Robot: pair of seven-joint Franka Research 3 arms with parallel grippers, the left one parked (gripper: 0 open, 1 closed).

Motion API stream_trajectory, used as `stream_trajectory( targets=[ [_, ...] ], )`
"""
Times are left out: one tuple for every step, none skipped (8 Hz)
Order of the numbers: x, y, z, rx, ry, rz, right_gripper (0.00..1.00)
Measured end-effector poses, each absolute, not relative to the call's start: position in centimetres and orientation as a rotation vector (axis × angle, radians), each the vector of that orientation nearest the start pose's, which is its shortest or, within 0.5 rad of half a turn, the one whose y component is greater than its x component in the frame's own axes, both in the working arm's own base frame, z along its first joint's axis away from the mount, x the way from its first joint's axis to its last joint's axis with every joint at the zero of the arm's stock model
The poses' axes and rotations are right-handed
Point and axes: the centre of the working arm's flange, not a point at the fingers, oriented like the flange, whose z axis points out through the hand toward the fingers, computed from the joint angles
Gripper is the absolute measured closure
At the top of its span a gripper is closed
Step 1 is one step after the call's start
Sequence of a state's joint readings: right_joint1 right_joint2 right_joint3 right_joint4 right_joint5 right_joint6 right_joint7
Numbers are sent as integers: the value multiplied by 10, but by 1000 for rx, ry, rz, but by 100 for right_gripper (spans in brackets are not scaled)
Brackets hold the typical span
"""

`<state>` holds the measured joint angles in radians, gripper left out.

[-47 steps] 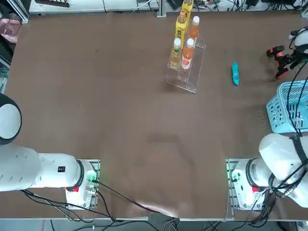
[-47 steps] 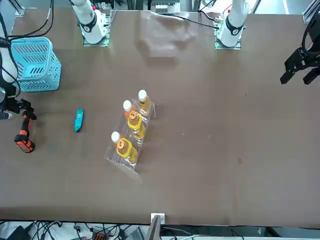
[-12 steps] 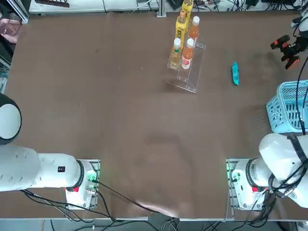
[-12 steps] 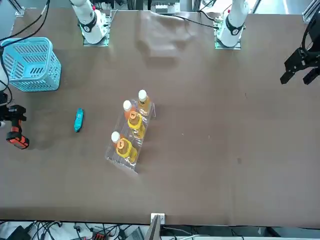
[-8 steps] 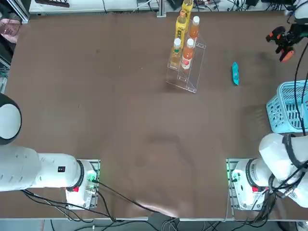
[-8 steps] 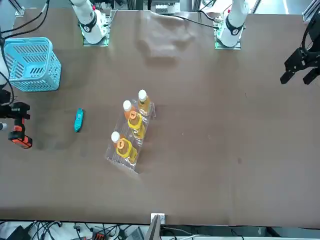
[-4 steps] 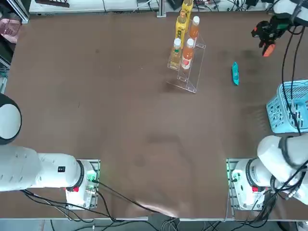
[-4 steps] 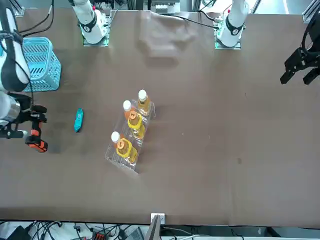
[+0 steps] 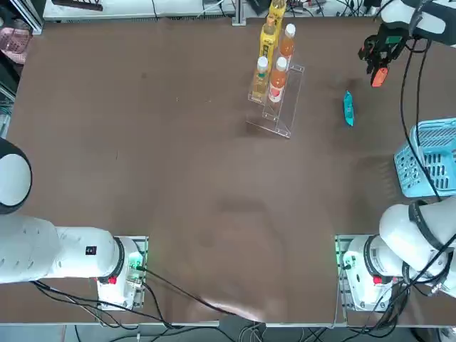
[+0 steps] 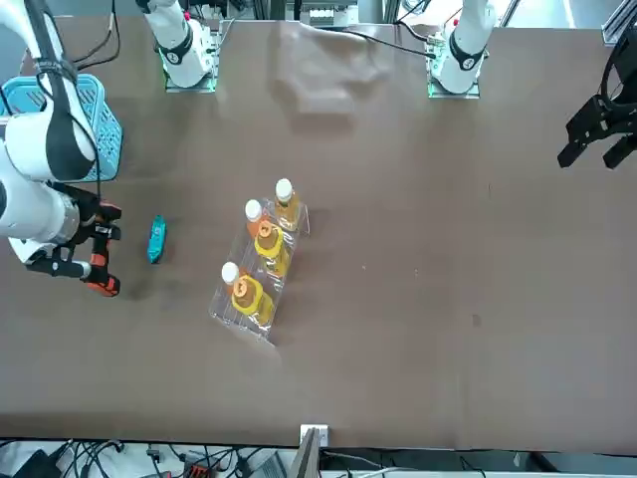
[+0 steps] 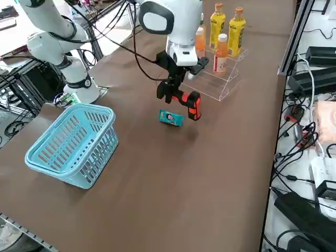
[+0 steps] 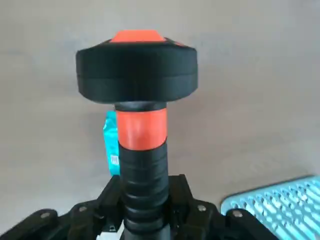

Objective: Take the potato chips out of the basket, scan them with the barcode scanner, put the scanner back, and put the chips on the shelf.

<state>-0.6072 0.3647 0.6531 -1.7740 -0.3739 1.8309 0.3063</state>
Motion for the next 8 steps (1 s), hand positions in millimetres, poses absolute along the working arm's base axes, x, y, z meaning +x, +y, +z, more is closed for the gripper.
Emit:
stream_trajectory(
  targets=[
    [600, -24, 378, -3309, 218, 327, 59],
    [588, -19, 381, -3334, 221, 337, 59],
    [575, -14, 384, -3344, 239, 346, 59],
    [563, -5, 387, -3336, 255, 348, 59],
    [552, 5, 387, -3333, 265, 332, 59],
    [541, 15, 382, -3338, 284, 311, 59],
    [532, 24, 372, -3346, 301, 299, 59],
    [525, 30, 360, -3347, 315, 286, 59]
  ],
)
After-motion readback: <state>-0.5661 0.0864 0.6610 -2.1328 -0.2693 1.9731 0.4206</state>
